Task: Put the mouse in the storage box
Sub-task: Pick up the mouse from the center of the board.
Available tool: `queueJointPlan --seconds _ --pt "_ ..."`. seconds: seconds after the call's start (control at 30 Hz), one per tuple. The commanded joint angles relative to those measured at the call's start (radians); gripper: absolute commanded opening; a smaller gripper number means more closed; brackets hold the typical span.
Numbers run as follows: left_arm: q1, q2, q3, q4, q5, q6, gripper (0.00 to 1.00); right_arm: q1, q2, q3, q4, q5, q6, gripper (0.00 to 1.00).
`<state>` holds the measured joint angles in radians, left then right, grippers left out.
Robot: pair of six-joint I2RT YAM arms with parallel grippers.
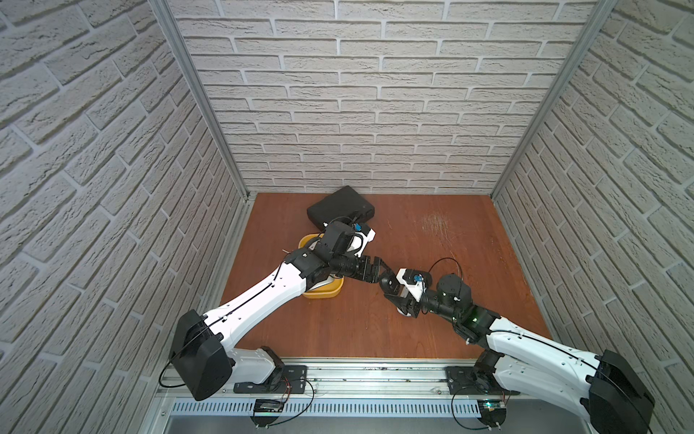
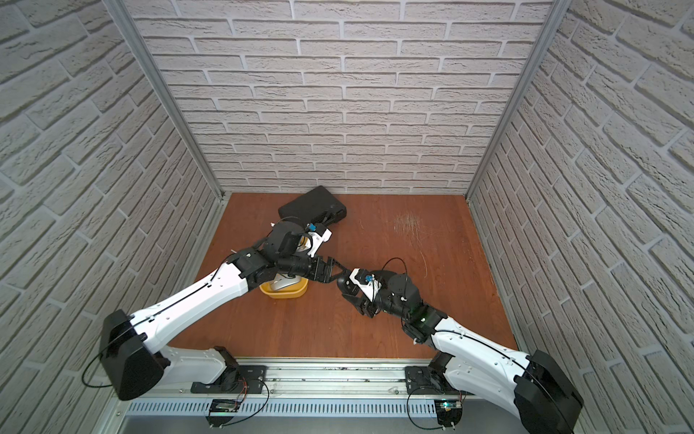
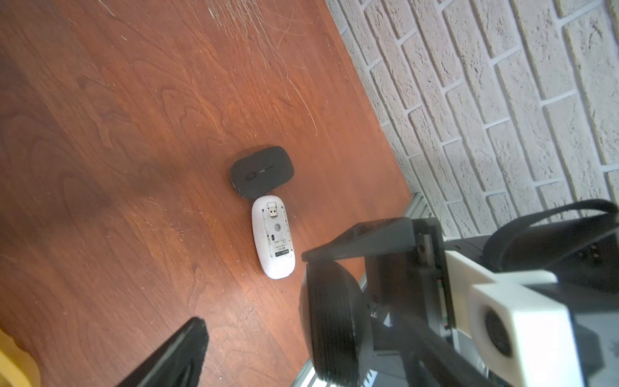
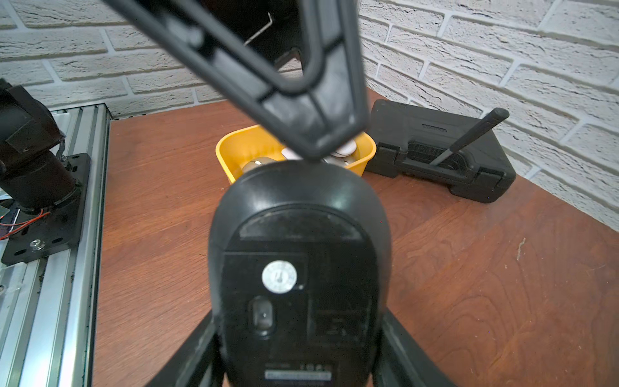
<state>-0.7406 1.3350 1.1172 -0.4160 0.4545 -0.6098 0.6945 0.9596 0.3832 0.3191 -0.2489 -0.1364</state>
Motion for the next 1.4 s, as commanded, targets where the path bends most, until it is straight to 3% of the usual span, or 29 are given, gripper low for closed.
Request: queueJointPlan --seconds 0.0,0.23,0.73,0.93,1.1,1.17,1.27,1.37 --pt "-0.020 0.018 0.011 0.058 0.006 -0.023 0.90 0.009 -0.002 0.033 0.059 0.001 -0.027 0.22" --pt "-0.040 0.069 -0.039 0.153 0.063 -0.092 0.82 0.014 0.002 0.036 0.061 0.000 -0.041 0.22" --pt "-0.089 0.101 -0.049 0.158 0.074 -0.091 0.59 0.018 0.028 0.049 0.050 0.001 -0.053 0.22" --pt "-0.089 0.109 -0.039 0.152 0.083 -0.090 0.33 0.020 0.034 0.054 0.047 -0.001 -0.051 0.22" --pt "-0.088 0.117 -0.027 0.144 0.081 -0.089 0.23 0.019 0.044 0.066 0.045 -0.007 -0.049 0.23" --pt "-0.086 0.115 -0.025 0.144 0.077 -0.087 0.20 0.019 0.047 0.068 0.046 -0.006 -0.046 0.30" --pt "-0.072 0.103 -0.025 0.146 0.064 -0.088 0.16 0.019 0.051 0.064 0.054 0.006 -0.035 0.54" --pt "-0.035 0.076 -0.045 0.162 0.060 -0.089 0.14 0.019 0.056 0.062 0.063 0.026 -0.018 0.68"
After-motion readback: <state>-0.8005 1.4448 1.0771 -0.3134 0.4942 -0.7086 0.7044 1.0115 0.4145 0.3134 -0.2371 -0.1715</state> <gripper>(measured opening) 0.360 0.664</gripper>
